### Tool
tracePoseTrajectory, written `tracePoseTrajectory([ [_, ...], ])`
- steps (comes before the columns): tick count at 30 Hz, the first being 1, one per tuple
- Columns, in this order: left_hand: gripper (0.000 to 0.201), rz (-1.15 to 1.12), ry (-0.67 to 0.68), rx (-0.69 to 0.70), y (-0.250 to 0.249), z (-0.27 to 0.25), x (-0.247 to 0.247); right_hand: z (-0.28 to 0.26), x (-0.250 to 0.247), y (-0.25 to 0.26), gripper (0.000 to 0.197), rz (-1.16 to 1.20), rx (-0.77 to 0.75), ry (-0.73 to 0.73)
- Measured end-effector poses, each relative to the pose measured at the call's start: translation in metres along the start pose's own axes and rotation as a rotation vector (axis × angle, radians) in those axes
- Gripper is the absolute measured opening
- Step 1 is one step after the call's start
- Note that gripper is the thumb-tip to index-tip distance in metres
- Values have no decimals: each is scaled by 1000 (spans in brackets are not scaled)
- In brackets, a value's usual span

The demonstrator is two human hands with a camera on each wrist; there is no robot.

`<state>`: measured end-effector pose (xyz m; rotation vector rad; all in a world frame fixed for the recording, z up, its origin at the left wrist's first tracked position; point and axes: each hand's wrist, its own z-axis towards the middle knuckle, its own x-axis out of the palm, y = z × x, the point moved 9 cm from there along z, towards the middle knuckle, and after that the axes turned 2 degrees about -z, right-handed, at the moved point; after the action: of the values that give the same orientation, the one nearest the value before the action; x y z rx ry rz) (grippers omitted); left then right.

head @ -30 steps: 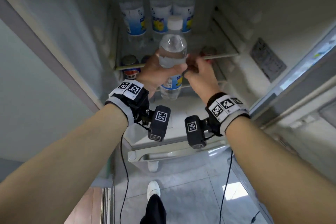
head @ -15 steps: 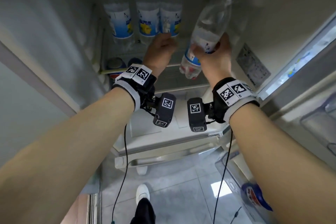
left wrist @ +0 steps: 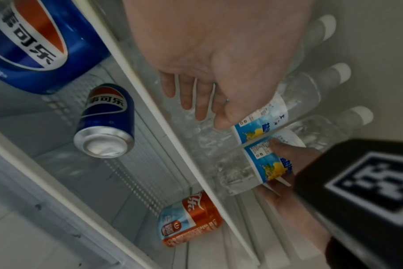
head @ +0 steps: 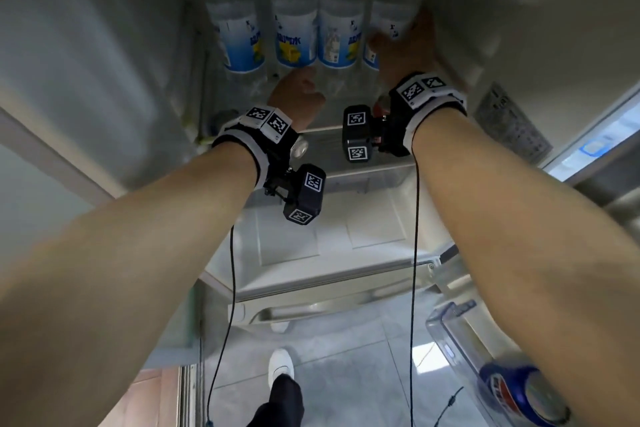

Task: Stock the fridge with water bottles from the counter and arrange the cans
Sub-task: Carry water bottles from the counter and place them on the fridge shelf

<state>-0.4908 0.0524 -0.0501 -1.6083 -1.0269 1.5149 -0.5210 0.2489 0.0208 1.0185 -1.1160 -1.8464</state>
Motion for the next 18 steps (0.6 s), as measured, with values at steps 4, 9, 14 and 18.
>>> tracePoseTrajectory([
  [4, 46, 86, -5, 45, -1, 8, -5, 21, 13, -6, 57, -3, -31, 94],
  [9, 46, 180, -41, 30, 0, 6, -13, 31, 21, -13, 69, -15, -10, 218],
  [14, 47, 184, -52, 16, 6, 2, -17, 34, 24, -18, 68, -4, -21, 226],
  [18, 42, 207, -97, 16, 6, 3, -21, 38, 28, -19, 68, -22, -84, 193],
])
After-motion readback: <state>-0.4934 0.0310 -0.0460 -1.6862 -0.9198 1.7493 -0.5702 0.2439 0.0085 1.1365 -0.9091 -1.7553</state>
